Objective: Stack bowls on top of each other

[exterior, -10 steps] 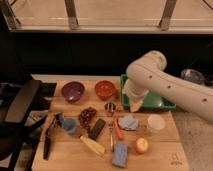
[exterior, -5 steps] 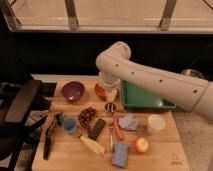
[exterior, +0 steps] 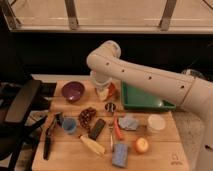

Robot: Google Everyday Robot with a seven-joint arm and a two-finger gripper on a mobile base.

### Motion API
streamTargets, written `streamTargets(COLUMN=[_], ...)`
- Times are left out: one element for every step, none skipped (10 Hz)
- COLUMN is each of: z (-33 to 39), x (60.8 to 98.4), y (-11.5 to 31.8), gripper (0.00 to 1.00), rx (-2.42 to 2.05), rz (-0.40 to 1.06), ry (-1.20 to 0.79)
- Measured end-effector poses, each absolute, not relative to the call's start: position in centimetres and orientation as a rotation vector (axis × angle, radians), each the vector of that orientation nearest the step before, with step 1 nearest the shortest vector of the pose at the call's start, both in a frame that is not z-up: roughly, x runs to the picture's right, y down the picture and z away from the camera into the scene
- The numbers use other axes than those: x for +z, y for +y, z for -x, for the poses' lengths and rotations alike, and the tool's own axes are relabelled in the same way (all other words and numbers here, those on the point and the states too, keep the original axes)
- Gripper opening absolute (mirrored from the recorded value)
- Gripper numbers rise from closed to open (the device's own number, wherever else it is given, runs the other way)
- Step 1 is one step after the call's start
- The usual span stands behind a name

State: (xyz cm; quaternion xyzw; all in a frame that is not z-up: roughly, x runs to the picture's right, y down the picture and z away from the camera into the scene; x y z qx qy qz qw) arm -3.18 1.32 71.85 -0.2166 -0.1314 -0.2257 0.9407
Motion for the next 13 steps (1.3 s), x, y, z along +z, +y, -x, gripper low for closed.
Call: streamTargets(z=[3.1, 3.5, 4.2, 5.2, 5.8, 6.4, 6.8, 6.7, 6.5, 6.3, 6.4, 6.4, 6.0], x=[71.9, 72.3, 73.3, 74.8, 76.4, 78.1, 79.9, 80.9, 82.0, 83.1, 83.8, 84.2, 85.1], y=[1.4, 1.3, 1.1, 0.7, 0.5, 0.5, 0.8, 0.9, 1.3, 1.9, 2.2, 2.4, 2.8], gripper=[0.65, 0.65, 0.65, 0.65, 0.65, 0.65, 0.65, 0.65, 0.65, 0.65, 0.65, 0.65, 0.65], rx=[-0.464, -0.46, -0.439, -0.377, -0.292, -0.198, -0.093, -0.033, 0.032, 0.073, 0.097, 0.108, 0.118], rz=[0.446, 0.45, 0.46, 0.471, 0.484, 0.493, 0.503, 0.511, 0.519, 0.529, 0.539, 0.544, 0.555], ry=[-0.262, -0.244, -0.231, -0.215, -0.189, -0.155, -0.118, -0.1, -0.079, -0.061, -0.052, -0.047, -0.032])
